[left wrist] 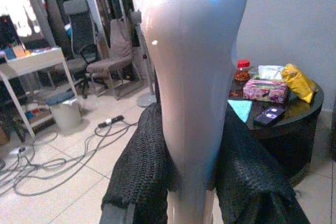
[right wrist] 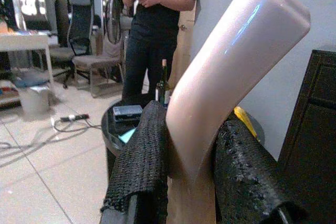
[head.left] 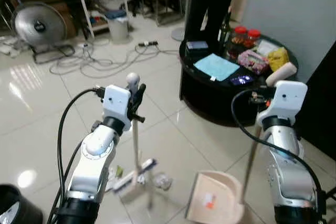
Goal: Sweep floor
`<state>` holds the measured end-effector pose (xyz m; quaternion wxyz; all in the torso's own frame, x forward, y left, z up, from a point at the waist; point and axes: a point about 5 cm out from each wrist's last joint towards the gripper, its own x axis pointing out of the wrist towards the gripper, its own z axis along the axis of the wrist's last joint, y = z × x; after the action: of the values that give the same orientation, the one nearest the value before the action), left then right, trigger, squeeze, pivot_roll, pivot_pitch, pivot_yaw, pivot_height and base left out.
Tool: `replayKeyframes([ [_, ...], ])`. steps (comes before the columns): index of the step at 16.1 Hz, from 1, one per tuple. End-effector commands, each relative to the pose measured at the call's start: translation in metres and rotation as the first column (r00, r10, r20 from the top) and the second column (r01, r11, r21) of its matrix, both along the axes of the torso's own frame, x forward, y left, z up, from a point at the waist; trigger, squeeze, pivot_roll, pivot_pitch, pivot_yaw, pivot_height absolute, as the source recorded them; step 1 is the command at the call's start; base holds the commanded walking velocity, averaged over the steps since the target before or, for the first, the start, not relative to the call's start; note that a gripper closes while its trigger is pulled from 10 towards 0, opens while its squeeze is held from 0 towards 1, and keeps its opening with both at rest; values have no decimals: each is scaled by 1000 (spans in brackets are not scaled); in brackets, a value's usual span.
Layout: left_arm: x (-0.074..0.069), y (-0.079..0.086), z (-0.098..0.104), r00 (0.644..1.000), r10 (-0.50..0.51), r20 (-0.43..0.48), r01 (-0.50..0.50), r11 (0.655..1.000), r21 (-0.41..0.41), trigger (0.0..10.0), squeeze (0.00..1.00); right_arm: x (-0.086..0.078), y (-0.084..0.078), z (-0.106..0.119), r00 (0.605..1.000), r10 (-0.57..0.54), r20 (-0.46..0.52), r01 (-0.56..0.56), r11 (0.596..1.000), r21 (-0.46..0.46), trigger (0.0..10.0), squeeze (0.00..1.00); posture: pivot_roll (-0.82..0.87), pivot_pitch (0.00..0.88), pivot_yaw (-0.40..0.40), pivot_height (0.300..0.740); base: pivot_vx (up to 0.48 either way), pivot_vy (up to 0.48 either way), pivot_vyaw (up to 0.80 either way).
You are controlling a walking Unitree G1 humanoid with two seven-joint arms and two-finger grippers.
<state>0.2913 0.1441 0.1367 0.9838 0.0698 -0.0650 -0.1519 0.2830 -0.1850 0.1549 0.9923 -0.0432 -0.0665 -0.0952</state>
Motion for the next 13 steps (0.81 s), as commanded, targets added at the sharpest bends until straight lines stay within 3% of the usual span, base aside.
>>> replayKeyframes([
  [1, 0, 2, 9, 999, 8, 45, -8, 1000, 7, 10000, 0, 1, 4, 9, 999, 17, 35, -17, 1000, 2, 10000, 0, 19, 22, -9, 740, 345, 0, 0],
  [9, -5, 4, 6, 999, 13, 33, -13, 1000, 6, 10000, 0, 3, 5, 6, 999, 32, 21, -32, 999, -3, 10000, 0, 32, 35, -21, 740, 345, 0, 0],
  [13, -6, 4, 2, 1000, 5, 11, -5, 1000, -6, 10000, 0, 2, 3, 3, 1000, 22, 15, -21, 1000, -12, 10000, 0, 30, 40, -11, 740, 0, 0, 0],
])
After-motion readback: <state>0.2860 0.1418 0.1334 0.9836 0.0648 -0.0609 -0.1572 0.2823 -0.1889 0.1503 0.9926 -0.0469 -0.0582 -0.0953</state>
